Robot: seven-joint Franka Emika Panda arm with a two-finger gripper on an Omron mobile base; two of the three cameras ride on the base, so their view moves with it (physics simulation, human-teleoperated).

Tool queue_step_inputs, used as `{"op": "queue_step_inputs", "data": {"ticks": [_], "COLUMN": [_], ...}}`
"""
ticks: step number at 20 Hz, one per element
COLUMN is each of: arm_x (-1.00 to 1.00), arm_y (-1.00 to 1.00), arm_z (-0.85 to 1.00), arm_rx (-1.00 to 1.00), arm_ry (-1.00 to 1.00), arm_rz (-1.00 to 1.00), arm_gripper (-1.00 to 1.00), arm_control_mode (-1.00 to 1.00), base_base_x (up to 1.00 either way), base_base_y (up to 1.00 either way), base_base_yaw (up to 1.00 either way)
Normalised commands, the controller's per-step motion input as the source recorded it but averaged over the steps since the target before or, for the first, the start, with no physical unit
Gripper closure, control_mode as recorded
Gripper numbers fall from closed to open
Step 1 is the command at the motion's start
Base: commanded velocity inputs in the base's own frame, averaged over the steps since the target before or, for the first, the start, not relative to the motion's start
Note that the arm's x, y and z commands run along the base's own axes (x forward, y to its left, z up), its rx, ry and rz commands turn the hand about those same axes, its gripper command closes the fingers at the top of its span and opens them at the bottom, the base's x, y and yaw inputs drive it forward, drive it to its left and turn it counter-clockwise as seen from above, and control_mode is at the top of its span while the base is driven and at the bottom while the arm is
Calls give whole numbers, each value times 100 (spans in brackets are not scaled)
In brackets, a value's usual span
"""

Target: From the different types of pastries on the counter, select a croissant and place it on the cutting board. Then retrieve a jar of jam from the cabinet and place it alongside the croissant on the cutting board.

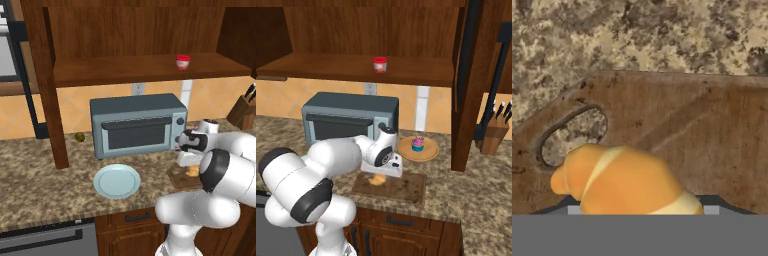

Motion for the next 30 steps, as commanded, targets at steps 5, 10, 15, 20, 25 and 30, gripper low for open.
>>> {"op": "queue_step_inputs", "data": {"ticks": [5, 10, 15, 20, 25, 30], "arm_x": [1, 1, -6, -33, -97, -92], "arm_y": [-2, -14, 0, 0, 0, 0], "arm_z": [-56, -6, 42, 79, 100, 100], "arm_rx": [0, 1, 0, 0, 0, 0], "arm_ry": [0, -1, 0, -8, -19, -1], "arm_rz": [5, 3, 0, 0, 0, -2], "arm_gripper": [-100, -100, -100, -100, -100, -100], "arm_control_mode": [-100, -100, -100, -100, -100, -100], "base_base_x": [0, 0, 0, 0, 0, 0], "base_base_y": [0, 0, 0, 0, 0, 0], "base_base_yaw": [0, 0, 0, 0, 0, 0]}}
